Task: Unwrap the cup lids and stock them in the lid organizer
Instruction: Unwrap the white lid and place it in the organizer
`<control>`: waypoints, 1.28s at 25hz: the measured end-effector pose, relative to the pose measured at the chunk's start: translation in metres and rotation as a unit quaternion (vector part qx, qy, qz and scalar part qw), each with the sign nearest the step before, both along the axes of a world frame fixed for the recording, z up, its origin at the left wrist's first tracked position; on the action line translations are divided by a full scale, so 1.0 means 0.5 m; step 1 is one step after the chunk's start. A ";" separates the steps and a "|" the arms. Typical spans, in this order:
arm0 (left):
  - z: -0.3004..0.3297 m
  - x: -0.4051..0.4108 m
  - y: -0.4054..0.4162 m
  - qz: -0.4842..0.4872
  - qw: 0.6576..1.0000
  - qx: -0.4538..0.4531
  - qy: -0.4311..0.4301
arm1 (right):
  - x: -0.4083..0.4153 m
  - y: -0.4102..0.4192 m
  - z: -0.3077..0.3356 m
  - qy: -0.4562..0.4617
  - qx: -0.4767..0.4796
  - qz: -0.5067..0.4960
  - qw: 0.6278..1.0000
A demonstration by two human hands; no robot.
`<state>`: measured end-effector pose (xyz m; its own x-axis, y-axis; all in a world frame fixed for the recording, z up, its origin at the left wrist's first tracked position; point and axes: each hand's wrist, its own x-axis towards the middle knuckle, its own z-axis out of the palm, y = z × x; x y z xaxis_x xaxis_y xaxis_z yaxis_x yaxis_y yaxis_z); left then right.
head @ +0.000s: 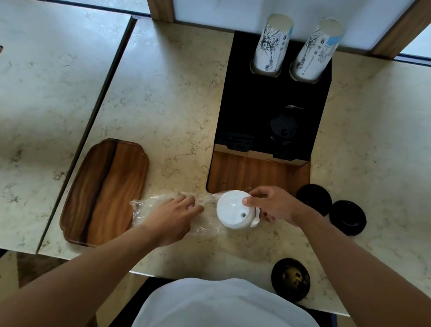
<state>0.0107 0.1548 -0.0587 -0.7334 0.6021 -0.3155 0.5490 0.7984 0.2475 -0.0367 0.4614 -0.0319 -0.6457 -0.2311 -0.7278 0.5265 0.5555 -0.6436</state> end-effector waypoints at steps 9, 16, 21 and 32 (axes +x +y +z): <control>-0.003 0.010 -0.008 0.108 0.992 -0.057 -0.037 | -0.003 0.026 0.000 0.042 -0.004 -0.124 0.991; 0.010 0.015 0.002 0.323 0.942 -0.018 -0.091 | -0.012 0.007 -0.017 0.011 -0.041 -0.230 0.972; 0.014 0.019 -0.011 0.482 0.872 0.008 -0.084 | -0.016 -0.027 -0.022 0.005 -0.053 -0.224 0.973; 0.052 -0.019 -0.022 0.470 0.881 0.057 0.017 | -0.009 -0.094 -0.025 -0.010 -0.082 -0.226 0.971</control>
<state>0.0012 0.1440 -0.0329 -0.9324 -0.2500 -0.2612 -0.3331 0.8749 0.3516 -0.0410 0.4146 -0.0444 -0.6948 -0.0407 -0.7180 0.7054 0.1560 -0.6914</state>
